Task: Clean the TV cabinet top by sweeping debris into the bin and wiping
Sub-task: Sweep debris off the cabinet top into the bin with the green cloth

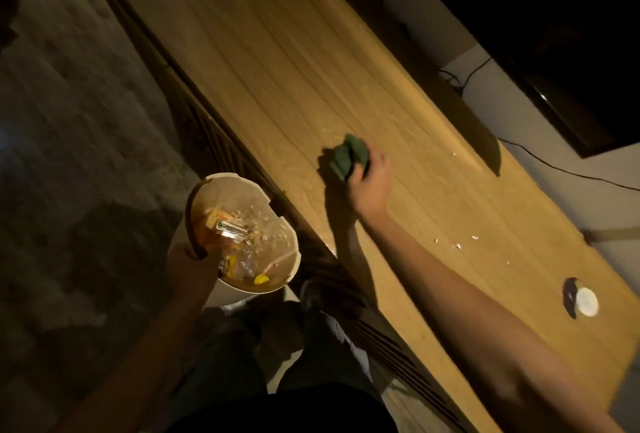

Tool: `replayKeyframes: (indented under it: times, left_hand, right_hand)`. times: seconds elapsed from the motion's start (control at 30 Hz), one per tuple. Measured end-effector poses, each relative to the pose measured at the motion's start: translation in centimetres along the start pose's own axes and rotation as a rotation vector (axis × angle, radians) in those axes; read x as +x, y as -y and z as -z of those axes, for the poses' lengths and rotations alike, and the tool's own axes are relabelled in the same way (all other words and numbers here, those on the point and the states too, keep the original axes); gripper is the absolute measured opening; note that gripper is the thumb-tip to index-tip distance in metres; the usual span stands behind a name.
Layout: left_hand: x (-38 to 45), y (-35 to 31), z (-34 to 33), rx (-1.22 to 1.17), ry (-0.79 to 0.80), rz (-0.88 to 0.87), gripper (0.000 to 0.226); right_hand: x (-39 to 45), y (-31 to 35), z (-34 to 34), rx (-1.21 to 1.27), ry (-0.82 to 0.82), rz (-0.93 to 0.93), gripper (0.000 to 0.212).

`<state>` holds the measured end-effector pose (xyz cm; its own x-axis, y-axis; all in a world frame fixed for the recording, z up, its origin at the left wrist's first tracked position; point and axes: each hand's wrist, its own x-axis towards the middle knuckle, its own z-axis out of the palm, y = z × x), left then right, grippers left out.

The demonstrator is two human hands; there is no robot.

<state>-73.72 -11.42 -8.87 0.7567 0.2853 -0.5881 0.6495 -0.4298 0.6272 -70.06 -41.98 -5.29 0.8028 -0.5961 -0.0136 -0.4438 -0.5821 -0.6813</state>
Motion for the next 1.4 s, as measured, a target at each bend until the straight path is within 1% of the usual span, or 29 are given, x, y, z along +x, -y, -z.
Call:
replayKeyframes:
  times: [0.07, 0.13, 0.2, 0.23, 0.3, 0.37, 0.5, 0.57, 0.63, 0.77, 0.87, 0.97, 1.13, 1.23, 1.4]
  left_hand:
    - [-0.4, 0.3, -0.6, -0.006, -0.012, 0.036, 0.032]
    - [-0.7, 0.7, -1.0, 0.013, -0.023, 0.037, 0.035]
    - [-0.8, 1.1, -1.4, 0.037, -0.061, 0.032, 0.037]
    - [-0.9, 1.3, -1.6, 0.046, -0.08, 0.033, 0.036]
    - [-1.3, 1.5, -2.0, 0.051, -0.121, 0.047, 0.031]
    - [-1.4, 2.0, -2.6, 0.041, -0.16, 0.05, 0.036]
    - [-0.8, 3.3, -3.7, 0.074, -0.218, 0.08, 0.033]
    - [-0.8, 3.8, -4.2, 0.09, -0.231, 0.12, 0.033]
    - [-1.1, 4.0, -4.6, 0.102, -0.242, 0.115, 0.032]
    - [-2.0, 3.4, -5.1, 0.088, -0.258, 0.092, 0.034]
    - [-2.3, 3.2, -5.5, 0.084, -0.247, 0.08, 0.035]
    - [-2.3, 3.2, -5.3, 0.077, -0.234, 0.07, 0.033]
    - [-3.0, 3.9, -4.7, 0.069, -0.192, 0.082, 0.034]
    - [-3.3, 4.1, -4.3, 0.067, -0.182, 0.084, 0.036]
    - [-3.9, 3.7, -3.7, 0.049, -0.133, 0.054, 0.034]
  right_hand:
    - [3.8, -3.0, 3.2, 0.021, -0.082, -0.09, 0.042]
    - [7.7, -5.9, 6.2, 0.067, -0.196, -0.195, 0.038]
    - [11.3, -8.9, 9.2, 0.095, -0.309, -0.335, 0.034]
    - [12.9, -10.4, 10.6, 0.117, -0.336, -0.411, 0.031]
    - [15.6, -13.2, 12.9, 0.124, -0.331, -0.527, 0.027]
    - [17.7, -15.9, 14.8, 0.047, -0.291, -0.6, 0.03]
    - [19.3, -19.5, 16.2, -0.143, -0.143, -0.69, 0.032]
    - [18.4, -20.7, 15.5, -0.262, -0.09, -0.59, 0.03]
    - [17.3, -21.5, 14.6, -0.366, -0.084, -0.452, 0.029]
    - [15.9, -21.0, 12.9, -0.488, -0.093, -0.27, 0.039]
    - [14.4, -19.4, 11.3, -0.44, -0.075, -0.101, 0.046]
    - [12.2, -16.8, 9.0, -0.417, -0.005, 0.036, 0.05]
    - [5.5, -10.9, 3.9, -0.342, 0.102, 0.177, 0.053]
    - [0.6, -7.7, 0.7, -0.341, 0.148, 0.214, 0.056]
    - [-7.4, -3.7, -3.7, -0.301, 0.285, 0.328, 0.065]
